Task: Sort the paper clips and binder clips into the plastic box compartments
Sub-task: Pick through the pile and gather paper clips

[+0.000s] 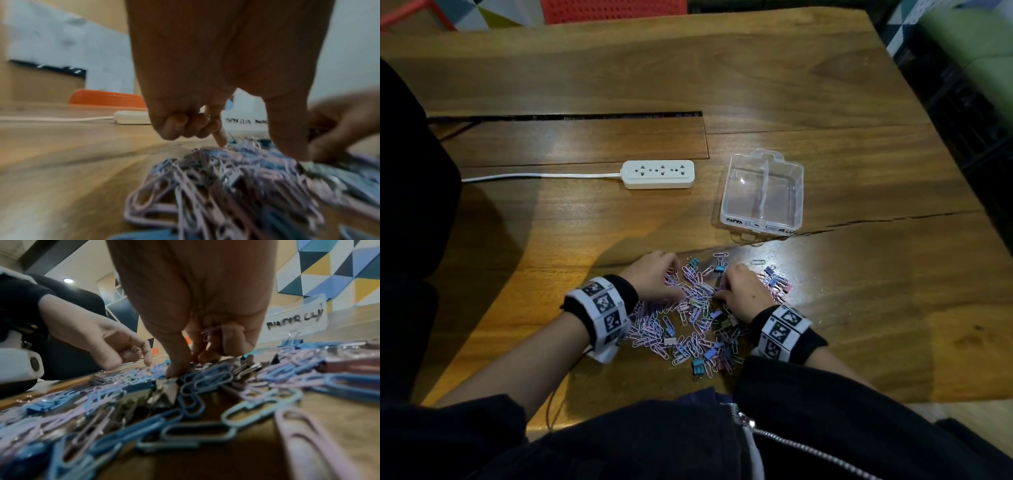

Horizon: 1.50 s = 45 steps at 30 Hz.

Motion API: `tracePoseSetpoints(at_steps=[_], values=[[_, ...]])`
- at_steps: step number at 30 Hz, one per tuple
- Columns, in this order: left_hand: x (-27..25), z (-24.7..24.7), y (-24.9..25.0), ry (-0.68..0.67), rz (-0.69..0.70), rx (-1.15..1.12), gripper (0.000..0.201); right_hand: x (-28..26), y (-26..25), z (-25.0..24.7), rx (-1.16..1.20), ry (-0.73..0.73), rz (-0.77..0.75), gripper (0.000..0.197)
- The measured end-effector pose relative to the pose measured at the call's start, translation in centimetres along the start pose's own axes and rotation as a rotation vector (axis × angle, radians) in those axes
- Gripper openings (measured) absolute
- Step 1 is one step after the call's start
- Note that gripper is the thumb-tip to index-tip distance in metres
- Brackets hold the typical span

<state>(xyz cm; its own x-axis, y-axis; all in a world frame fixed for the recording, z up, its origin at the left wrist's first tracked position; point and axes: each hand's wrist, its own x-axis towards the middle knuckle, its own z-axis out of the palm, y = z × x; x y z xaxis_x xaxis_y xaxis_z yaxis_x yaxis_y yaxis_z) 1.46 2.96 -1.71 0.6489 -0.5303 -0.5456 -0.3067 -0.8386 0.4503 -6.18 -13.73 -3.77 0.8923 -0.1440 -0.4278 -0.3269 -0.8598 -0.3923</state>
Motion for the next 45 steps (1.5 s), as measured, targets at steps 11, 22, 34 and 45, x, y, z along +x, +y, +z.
tracePoseSetpoints(at_steps=[11, 22, 34, 45], values=[[-0.7, 3.1, 0.3, 0.064, 0.108, 0.36, 0.042, -0.7, 1.9, -2.1, 0.562, 0.037, 0.023, 0.016], [-0.7, 1.0, -0.9, -0.09, -0.041, -0.891, 0.03, -0.6, -0.6, -1.9, 1.417, -0.28, 0.293, 0.034], [-1.8, -0.7, -1.4, 0.165, -0.152, -0.637, 0.02, 0.3, -2.6, 1.6, -0.054, 0.007, -0.017, 0.06], [-1.7, 2.6, -2.5, 0.104, -0.118, 0.111, 0.069, 0.0, -2.1, 0.7, 0.05, -0.11, -0.109, 0.009]])
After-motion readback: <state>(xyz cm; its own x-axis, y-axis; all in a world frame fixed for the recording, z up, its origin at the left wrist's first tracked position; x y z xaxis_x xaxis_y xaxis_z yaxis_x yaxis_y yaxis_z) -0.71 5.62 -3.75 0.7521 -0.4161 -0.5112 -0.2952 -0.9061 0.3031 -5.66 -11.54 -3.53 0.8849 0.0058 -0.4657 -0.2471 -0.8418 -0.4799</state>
